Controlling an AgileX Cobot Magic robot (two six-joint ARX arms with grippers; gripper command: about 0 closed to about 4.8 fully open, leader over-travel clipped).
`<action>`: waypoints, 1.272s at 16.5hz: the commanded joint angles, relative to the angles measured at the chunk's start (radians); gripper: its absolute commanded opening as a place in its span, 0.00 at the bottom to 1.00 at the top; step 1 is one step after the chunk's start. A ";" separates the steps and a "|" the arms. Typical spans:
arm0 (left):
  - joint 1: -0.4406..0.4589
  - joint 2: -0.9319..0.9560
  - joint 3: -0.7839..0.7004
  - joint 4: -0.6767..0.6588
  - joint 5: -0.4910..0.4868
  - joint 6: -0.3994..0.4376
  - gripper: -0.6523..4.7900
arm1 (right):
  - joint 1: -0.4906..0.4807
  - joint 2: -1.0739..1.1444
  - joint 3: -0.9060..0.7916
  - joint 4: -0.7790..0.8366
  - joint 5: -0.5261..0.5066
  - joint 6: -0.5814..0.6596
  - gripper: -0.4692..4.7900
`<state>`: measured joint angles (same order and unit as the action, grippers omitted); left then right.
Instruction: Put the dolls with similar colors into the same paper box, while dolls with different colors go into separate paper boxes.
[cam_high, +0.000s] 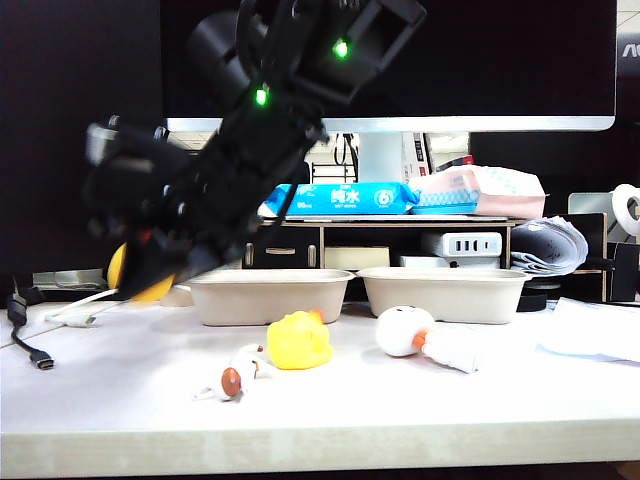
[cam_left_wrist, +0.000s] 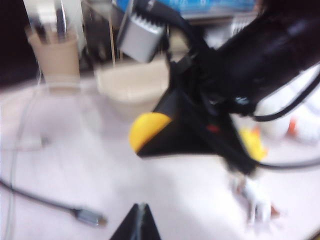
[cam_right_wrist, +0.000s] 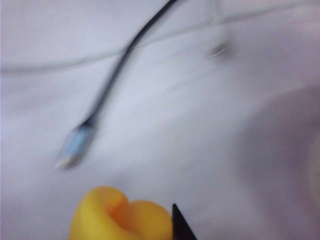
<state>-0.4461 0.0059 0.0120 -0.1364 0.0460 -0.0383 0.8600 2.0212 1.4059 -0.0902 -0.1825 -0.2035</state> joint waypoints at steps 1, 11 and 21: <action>0.005 -0.002 -0.003 0.019 0.002 0.004 0.11 | -0.044 -0.008 0.043 0.009 0.026 0.000 0.37; 0.312 -0.003 -0.003 0.017 -0.003 0.004 0.11 | -0.205 0.043 0.112 0.186 0.060 -0.007 0.37; 0.158 -0.003 -0.003 0.018 0.002 0.004 0.11 | -0.202 0.140 0.244 0.047 0.050 -0.006 0.56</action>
<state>-0.2874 0.0032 0.0093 -0.1307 0.0441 -0.0383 0.6556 2.1677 1.6428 -0.0353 -0.1280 -0.2081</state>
